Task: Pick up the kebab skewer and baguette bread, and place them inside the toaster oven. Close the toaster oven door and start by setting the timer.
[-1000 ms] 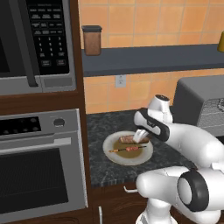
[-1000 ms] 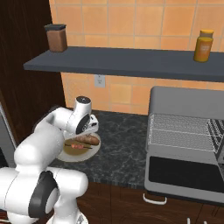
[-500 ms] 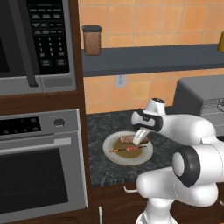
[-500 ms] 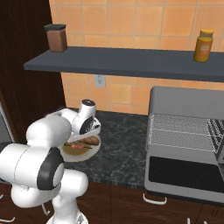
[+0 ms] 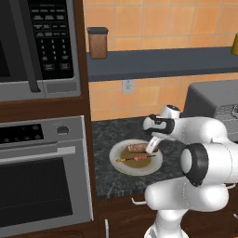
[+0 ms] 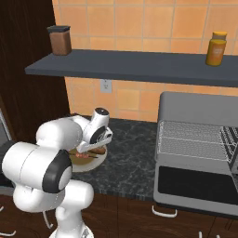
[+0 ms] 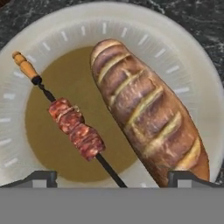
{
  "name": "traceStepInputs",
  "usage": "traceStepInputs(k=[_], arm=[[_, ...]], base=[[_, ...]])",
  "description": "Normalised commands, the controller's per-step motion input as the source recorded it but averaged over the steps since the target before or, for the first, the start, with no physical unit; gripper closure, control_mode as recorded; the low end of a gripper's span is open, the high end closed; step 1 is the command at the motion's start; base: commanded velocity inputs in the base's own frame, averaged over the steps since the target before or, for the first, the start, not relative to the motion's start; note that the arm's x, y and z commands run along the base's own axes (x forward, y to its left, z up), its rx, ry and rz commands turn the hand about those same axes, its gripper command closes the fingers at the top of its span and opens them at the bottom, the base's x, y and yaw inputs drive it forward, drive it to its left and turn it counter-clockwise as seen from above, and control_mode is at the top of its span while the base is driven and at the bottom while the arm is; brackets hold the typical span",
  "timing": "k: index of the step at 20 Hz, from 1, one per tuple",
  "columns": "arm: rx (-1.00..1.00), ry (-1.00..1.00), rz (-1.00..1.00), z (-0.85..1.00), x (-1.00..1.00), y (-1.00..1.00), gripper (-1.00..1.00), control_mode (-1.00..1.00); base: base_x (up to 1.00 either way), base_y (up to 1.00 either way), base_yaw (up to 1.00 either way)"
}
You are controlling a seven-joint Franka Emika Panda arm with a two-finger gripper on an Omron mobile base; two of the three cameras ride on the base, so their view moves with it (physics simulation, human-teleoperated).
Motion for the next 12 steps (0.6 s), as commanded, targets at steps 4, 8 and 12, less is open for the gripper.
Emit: traceStepInputs(k=[4, 8, 12], arm=[[0.02, 0.00, 0.18, -0.01, 0.48, -0.11, -1.00, -1.00], [0.00, -0.02, 0.26, -0.30, 0.35, -0.06, -1.00, -1.00], [0.07, -0.12, 0.18, -0.32, 0.03, -0.37, -1.00, -1.00]], base=[[0.00, 0.00, 0.00], [0.00, 0.00, 0.00], [0.00, 0.00, 0.00]])
